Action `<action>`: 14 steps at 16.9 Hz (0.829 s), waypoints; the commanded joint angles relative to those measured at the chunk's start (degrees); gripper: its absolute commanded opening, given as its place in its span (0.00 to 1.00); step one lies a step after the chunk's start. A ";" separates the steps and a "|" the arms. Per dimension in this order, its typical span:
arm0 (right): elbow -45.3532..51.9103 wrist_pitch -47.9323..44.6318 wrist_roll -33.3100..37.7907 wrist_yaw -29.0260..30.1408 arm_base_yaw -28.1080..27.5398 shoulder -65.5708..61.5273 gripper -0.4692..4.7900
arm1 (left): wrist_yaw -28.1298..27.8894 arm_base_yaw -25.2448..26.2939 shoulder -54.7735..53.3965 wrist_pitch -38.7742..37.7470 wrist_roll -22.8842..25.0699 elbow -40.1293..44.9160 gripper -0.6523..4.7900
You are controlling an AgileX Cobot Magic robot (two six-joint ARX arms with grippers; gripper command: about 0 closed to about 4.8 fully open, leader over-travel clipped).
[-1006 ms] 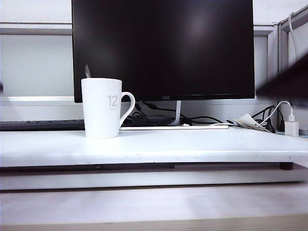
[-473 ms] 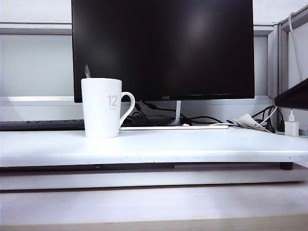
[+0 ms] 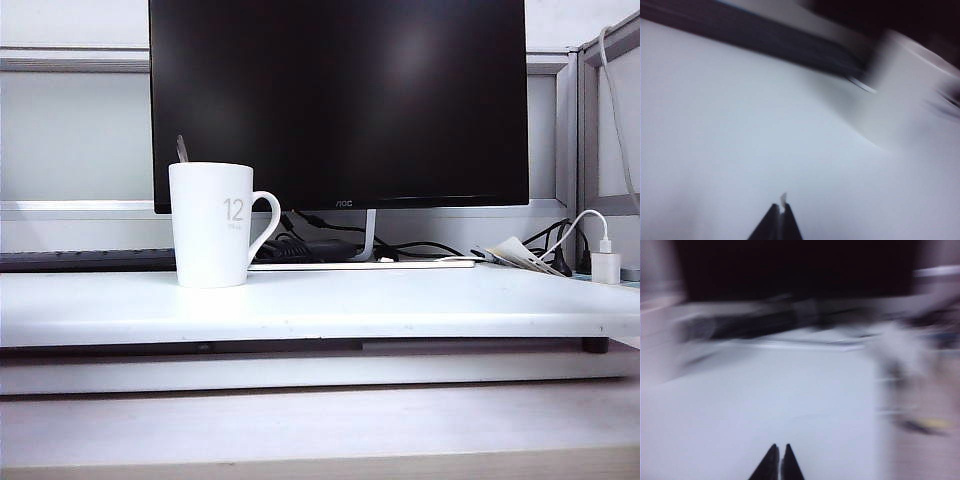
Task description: Pick up a spoon and stir the liquid in the cup.
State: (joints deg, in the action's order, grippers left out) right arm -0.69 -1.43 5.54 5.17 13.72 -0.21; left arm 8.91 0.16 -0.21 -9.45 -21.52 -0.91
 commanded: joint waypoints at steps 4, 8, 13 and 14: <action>0.22 -1.57 0.09 -0.55 -13.49 0.07 0.13 | -0.74 5.27 0.02 0.04 0.09 0.35 0.15; 0.22 -1.60 0.09 -0.55 -16.11 0.07 0.13 | -0.76 5.29 0.00 0.04 0.11 0.35 0.15; 0.22 -1.16 0.09 -0.52 -16.06 0.07 0.13 | 0.11 5.27 0.00 0.22 4.33 0.35 0.15; 0.22 -1.25 0.04 -0.59 -16.09 0.07 0.13 | 0.24 5.29 0.00 0.33 9.46 0.33 0.15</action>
State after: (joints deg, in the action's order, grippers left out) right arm -0.69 -1.91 5.54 4.58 -2.31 -0.16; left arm 8.71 5.34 -0.19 -9.17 -17.63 -0.82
